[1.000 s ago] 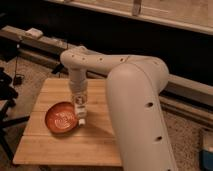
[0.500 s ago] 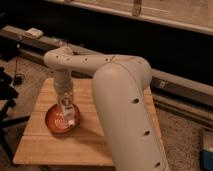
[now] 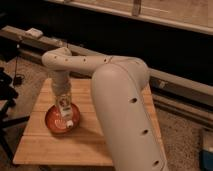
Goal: Place the bottle in the ceramic bowl
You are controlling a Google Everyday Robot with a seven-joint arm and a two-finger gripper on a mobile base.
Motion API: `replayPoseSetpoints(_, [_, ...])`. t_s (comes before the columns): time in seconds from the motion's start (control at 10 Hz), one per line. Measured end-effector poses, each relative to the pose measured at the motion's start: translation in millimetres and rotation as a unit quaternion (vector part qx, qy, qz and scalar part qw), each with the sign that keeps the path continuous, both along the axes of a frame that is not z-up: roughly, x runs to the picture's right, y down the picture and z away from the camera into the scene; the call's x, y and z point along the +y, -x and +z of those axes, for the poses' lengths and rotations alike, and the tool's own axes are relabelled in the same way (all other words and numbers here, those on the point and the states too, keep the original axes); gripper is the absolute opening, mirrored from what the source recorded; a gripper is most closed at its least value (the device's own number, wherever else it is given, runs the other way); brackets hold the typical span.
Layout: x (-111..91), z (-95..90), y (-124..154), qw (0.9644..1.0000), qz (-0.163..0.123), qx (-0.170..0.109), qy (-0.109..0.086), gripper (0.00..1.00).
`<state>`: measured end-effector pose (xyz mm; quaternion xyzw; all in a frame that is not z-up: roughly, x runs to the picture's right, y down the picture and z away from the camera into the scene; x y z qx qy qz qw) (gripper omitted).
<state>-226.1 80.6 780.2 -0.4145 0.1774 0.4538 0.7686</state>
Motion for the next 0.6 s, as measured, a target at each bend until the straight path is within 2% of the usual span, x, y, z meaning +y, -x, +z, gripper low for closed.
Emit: replayPoseSetpoints(0.6, [1.2, 0.3, 2.3, 1.0, 0.0, -0.004, 0.001, 0.6])
